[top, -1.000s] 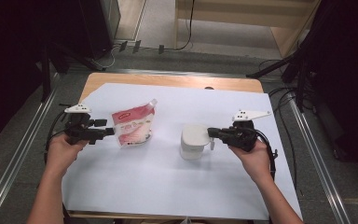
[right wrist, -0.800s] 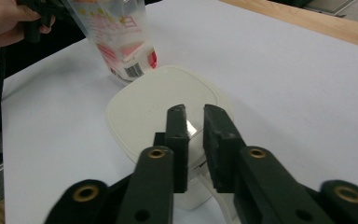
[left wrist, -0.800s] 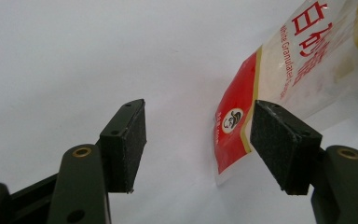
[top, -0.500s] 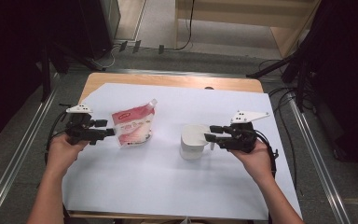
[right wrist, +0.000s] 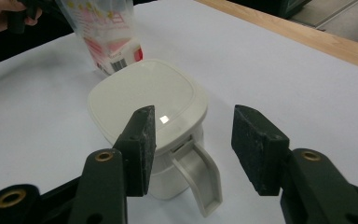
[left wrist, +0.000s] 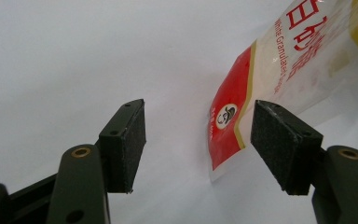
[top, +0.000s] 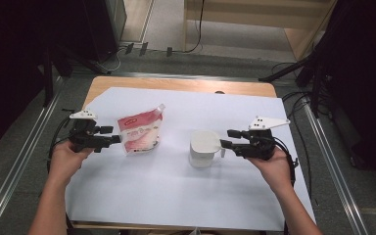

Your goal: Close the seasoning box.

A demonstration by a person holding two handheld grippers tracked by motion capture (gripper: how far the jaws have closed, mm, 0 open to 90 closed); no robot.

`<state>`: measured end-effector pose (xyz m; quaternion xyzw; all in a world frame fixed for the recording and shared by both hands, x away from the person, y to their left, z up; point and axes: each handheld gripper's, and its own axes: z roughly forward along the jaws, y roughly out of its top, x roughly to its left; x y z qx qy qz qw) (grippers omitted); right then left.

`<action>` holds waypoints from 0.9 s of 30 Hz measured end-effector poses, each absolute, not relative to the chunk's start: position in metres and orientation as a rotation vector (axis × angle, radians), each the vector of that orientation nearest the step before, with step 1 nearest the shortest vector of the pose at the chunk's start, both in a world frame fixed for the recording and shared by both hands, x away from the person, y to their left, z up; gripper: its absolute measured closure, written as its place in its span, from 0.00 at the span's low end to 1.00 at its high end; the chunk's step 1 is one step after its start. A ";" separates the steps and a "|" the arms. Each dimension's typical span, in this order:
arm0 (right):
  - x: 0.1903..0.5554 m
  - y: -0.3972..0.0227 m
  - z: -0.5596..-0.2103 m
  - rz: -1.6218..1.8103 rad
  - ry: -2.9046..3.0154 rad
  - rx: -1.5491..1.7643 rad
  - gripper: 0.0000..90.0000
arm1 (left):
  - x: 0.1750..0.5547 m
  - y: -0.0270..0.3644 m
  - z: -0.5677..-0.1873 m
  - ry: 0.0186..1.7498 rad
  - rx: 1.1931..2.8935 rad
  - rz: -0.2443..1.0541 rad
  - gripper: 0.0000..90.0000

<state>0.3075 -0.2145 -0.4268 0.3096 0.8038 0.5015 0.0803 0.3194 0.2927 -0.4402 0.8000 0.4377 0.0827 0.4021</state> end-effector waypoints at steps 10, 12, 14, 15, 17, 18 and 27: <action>0.308 -0.235 -0.427 1.486 2.346 0.959 0.52 | 0.320 0.293 -0.441 1.110 2.026 0.202 0.40; 0.308 -0.239 -0.428 1.468 2.340 0.958 0.51 | 0.320 0.293 -0.441 1.111 2.023 0.200 0.41; 0.308 -0.243 -0.430 1.460 2.329 0.968 0.47 | 0.320 0.293 -0.441 1.112 2.023 0.199 0.41; 0.309 -0.245 -0.431 1.462 2.319 0.976 0.46 | 0.320 0.293 -0.441 1.112 2.024 0.198 0.41; 0.310 -0.249 -0.433 1.459 2.311 0.995 0.42 | 0.320 0.293 -0.441 1.114 2.025 0.194 0.40; 0.310 -0.251 -0.434 1.452 2.304 1.009 0.41 | 0.320 0.293 -0.442 1.115 2.024 0.194 0.40; 0.314 -0.263 -0.445 1.437 2.277 1.071 0.36 | 0.320 0.294 -0.441 1.110 2.018 0.193 0.41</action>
